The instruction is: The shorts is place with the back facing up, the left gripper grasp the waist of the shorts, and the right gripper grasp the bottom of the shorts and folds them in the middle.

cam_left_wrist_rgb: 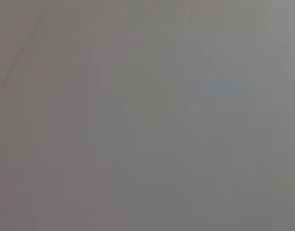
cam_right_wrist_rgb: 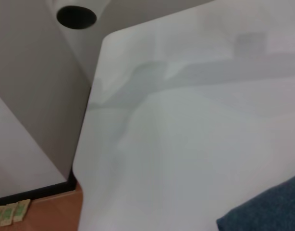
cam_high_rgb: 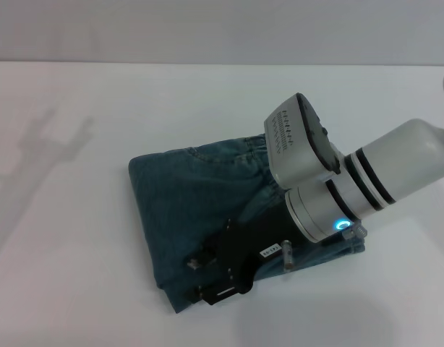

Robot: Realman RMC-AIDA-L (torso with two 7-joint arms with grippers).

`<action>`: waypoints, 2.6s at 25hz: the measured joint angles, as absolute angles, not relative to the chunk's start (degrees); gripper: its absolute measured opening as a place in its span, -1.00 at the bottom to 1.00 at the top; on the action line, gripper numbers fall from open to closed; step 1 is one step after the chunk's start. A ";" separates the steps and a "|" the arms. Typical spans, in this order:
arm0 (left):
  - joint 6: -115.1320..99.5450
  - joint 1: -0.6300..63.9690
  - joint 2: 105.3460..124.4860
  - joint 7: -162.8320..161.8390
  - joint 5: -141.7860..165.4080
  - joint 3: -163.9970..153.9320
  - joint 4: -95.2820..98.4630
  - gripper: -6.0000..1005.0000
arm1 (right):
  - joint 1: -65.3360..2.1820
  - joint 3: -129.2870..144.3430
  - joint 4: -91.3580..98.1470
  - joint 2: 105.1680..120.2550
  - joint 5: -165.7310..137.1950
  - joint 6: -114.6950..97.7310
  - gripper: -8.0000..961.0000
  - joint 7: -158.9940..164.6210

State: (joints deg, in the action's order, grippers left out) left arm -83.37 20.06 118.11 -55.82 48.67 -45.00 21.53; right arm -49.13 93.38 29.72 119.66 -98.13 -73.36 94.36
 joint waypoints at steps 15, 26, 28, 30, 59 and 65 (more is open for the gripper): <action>-83.31 20.63 118.05 -55.90 48.69 -45.10 21.53 0.70 | -49.67 93.79 30.17 119.71 -95.01 -64.93 0.16 95.29; -82.84 20.95 118.02 -55.89 48.69 -45.00 21.53 0.70 | -50.56 93.78 30.18 119.71 -94.26 -56.94 0.16 97.23; -82.67 20.94 118.02 -55.88 48.69 -44.99 21.53 0.70 | -50.45 93.77 30.78 119.66 -94.21 -56.57 0.16 97.34; -82.51 20.93 117.98 -55.86 48.69 -44.99 21.53 0.70 | -49.76 93.77 32.36 119.58 -94.15 -57.58 0.16 97.35; -89.74 21.11 118.38 -41.42 39.69 -42.75 10.07 0.70 | -22.81 74.31 21.71 119.20 -17.80 -78.25 0.16 18.80; -92.38 19.38 118.48 -30.83 36.52 -39.95 5.28 0.70 | -23.64 74.27 13.93 119.46 -2.15 -85.04 0.16 8.56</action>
